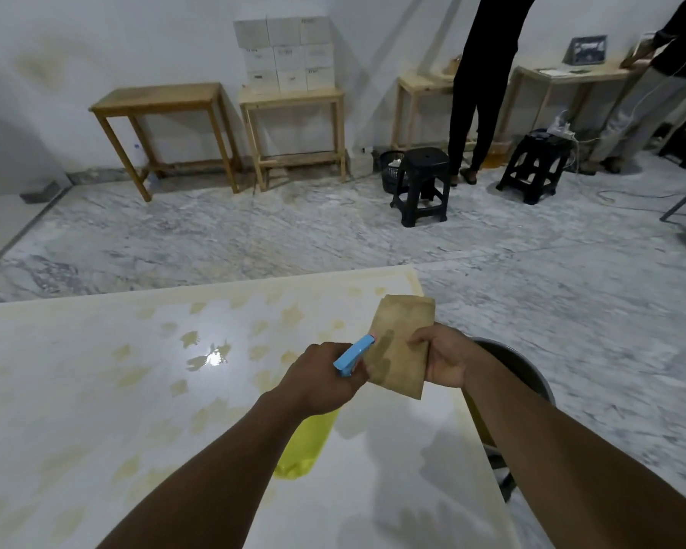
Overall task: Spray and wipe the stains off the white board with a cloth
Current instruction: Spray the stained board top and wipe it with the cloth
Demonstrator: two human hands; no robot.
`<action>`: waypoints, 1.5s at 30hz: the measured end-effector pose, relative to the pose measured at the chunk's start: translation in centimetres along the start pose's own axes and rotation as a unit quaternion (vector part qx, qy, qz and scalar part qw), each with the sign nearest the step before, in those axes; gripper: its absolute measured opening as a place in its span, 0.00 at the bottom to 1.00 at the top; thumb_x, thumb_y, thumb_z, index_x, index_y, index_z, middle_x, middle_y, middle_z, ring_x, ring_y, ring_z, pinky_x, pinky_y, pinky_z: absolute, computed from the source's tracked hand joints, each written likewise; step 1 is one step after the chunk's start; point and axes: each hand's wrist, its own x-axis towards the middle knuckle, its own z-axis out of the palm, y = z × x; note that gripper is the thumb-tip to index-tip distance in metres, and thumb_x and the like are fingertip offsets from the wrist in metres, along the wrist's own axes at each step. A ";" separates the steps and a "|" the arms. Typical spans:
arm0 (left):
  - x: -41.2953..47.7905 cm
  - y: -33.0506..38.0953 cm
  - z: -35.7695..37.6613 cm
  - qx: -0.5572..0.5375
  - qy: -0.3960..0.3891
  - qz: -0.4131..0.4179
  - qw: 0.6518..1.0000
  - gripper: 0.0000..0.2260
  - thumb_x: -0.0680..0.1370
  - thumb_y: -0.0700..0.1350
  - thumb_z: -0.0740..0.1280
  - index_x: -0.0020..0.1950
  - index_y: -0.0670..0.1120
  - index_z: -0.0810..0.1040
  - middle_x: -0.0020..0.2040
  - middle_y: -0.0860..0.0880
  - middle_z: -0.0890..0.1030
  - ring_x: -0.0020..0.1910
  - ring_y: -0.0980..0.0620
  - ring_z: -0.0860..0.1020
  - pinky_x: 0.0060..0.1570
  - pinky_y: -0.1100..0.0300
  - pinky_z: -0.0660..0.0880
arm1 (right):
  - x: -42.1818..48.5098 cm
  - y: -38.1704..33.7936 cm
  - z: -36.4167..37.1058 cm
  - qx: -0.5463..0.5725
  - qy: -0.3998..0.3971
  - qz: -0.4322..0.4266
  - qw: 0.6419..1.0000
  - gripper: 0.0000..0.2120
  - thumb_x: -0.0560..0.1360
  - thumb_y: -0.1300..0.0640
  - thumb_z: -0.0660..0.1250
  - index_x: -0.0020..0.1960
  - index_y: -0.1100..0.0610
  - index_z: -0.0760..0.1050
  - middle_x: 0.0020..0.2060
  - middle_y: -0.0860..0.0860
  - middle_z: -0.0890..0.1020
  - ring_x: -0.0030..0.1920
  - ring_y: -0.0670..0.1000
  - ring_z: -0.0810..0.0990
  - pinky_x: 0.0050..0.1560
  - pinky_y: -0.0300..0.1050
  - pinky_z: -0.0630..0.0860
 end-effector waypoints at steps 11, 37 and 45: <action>3.4 0.5 0.9 0.071 -0.016 -0.075 0.994 0.14 0.75 0.58 0.64 0.35 0.51 0.70 0.34 0.52 0.77 0.36 0.45 0.78 0.36 0.54 0.74 | 3.0 -1.8 -2.4 -0.014 0.004 0.030 0.999 0.18 0.76 0.69 0.61 0.65 0.59 0.72 0.58 0.61 0.83 0.59 0.63 0.81 0.57 0.62 0.78; 1.6 -8.0 5.6 -0.040 0.141 -0.183 0.972 0.12 0.79 0.50 0.67 0.38 0.46 0.75 0.29 0.46 0.78 0.30 0.47 0.76 0.31 0.63 0.70 | 26.6 4.0 -0.9 -0.805 0.120 -0.164 0.557 0.28 0.82 0.55 0.55 0.80 0.48 0.50 0.80 0.57 0.51 0.79 0.64 0.50 0.75 0.67 0.51; -7.4 -5.4 6.9 -0.063 0.120 -0.149 0.979 0.12 0.79 0.51 0.66 0.39 0.46 0.76 0.33 0.43 0.79 0.29 0.46 0.75 0.32 0.56 0.72 | 10.9 17.8 -2.5 -0.820 0.142 -0.156 0.532 0.30 0.83 0.55 0.52 0.80 0.48 0.43 0.81 0.56 0.48 0.79 0.63 0.49 0.75 0.66 0.51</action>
